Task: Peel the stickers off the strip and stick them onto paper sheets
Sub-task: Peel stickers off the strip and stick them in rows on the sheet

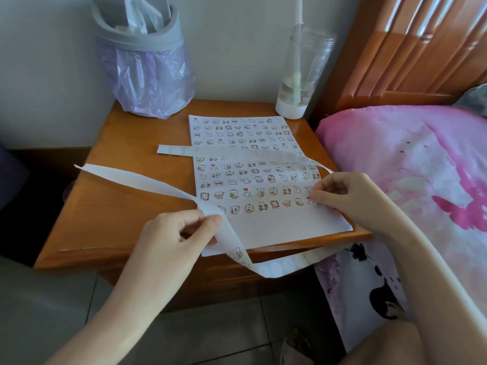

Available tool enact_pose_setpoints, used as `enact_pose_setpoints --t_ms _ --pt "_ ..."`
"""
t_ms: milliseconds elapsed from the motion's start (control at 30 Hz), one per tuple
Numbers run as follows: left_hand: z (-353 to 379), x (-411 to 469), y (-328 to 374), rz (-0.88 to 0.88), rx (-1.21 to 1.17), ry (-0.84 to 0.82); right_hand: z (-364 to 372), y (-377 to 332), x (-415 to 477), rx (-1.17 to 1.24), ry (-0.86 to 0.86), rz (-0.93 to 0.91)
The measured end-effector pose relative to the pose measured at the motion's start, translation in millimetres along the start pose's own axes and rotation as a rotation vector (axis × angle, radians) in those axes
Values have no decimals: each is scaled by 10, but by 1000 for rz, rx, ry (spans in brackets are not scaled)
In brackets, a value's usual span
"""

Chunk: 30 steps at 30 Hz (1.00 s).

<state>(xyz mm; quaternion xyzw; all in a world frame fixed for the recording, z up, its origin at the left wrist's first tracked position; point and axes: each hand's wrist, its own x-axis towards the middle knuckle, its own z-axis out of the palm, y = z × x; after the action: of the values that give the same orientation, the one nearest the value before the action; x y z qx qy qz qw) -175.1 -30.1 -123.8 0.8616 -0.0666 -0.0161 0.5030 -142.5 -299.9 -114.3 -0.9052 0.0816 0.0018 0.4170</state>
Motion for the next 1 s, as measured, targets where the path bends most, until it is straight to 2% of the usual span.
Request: enact_pose_setpoints --t_ms 567,1000 --pt "9 18 -4 22 35 10 57 126 11 -83 83 -72" --pt "-5 0 11 31 10 0 49 139 4 -38 94 -87"
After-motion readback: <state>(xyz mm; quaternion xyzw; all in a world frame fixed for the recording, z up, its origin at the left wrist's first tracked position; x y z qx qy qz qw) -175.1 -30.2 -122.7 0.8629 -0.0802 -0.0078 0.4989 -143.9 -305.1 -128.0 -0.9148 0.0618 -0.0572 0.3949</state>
